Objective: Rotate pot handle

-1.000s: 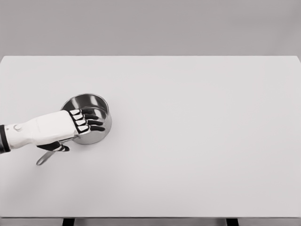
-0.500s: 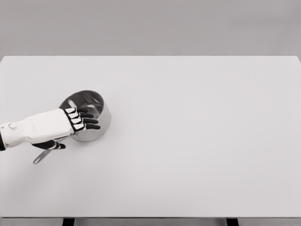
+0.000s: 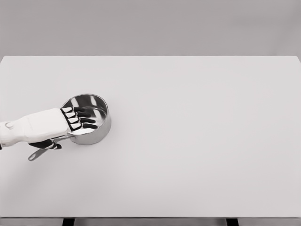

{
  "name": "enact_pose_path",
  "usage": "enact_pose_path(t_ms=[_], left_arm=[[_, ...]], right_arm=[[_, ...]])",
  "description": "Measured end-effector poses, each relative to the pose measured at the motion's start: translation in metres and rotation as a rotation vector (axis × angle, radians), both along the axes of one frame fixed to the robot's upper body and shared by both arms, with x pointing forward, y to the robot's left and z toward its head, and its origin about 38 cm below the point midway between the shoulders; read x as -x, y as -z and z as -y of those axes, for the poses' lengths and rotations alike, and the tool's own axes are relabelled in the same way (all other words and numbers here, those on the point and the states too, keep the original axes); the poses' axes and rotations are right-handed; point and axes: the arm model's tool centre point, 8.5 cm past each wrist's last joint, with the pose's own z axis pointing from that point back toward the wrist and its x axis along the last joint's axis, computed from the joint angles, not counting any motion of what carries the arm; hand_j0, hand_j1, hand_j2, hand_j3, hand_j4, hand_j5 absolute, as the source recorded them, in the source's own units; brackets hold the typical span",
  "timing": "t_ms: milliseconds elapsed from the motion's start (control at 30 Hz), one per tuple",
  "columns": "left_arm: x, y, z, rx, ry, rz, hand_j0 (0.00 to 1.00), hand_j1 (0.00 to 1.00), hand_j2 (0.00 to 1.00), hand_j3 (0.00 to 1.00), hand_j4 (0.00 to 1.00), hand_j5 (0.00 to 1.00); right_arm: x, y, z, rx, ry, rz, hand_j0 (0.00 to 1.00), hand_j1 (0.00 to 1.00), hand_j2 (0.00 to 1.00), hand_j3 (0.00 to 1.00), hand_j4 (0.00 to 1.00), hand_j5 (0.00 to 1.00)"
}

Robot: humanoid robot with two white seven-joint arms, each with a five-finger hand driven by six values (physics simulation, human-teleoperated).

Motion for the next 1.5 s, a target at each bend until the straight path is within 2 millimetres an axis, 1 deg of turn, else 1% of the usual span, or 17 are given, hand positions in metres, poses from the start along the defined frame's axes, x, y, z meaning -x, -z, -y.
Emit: enact_pose_path(t_ms=[200, 567, 700, 1067, 1267, 1333, 1500], left_arm=[[-0.001, -0.002, -0.003, -0.008, -0.006, 0.005, 1.0, 1.0, 1.0, 1.0, 1.0, 1.0], [-0.006, -0.008, -0.019, -0.041, -0.043, 0.017, 1.0, 1.0, 1.0, 1.0, 1.0, 1.0], [-0.006, -0.01, -0.022, -0.043, -0.05, 0.016, 1.0, 1.0, 1.0, 1.0, 1.0, 1.0], [-0.002, -0.005, -0.024, -0.003, -0.062, -0.022, 1.0, 1.0, 1.0, 1.0, 1.0, 1.0], [-0.005, -0.008, -0.03, 0.012, -0.087, -0.019, 1.0, 1.0, 1.0, 1.0, 1.0, 1.0], [-0.001, -0.001, -0.033, 0.014, -0.098, -0.042, 1.0, 1.0, 1.0, 1.0, 1.0, 1.0], [0.003, 0.001, -0.036, 0.026, -0.111, -0.049, 1.0, 1.0, 1.0, 1.0, 1.0, 1.0]], right_arm=[[0.0, 0.0, 0.0, 0.0, 0.0, 0.0, 1.0, 1.0, 1.0, 1.0, 1.0, 1.0], [0.0, 0.0, 0.0, 0.0, 0.0, 0.0, 1.0, 1.0, 1.0, 1.0, 1.0, 1.0], [0.0, 0.0, 0.0, 0.0, 0.0, 0.0, 1.0, 1.0, 1.0, 1.0, 1.0, 1.0], [0.0, 0.0, 0.0, 0.0, 0.0, 0.0, 1.0, 1.0, 1.0, 1.0, 1.0, 1.0], [0.0, 0.0, 0.0, 0.0, 0.0, 0.0, 1.0, 1.0, 1.0, 1.0, 1.0, 1.0], [0.0, 0.0, 0.0, 0.0, 0.0, 0.0, 1.0, 1.0, 1.0, 1.0, 1.0, 1.0], [0.0, 0.0, 0.0, 0.0, 0.0, 0.0, 1.0, 1.0, 1.0, 1.0, 1.0, 1.0]])
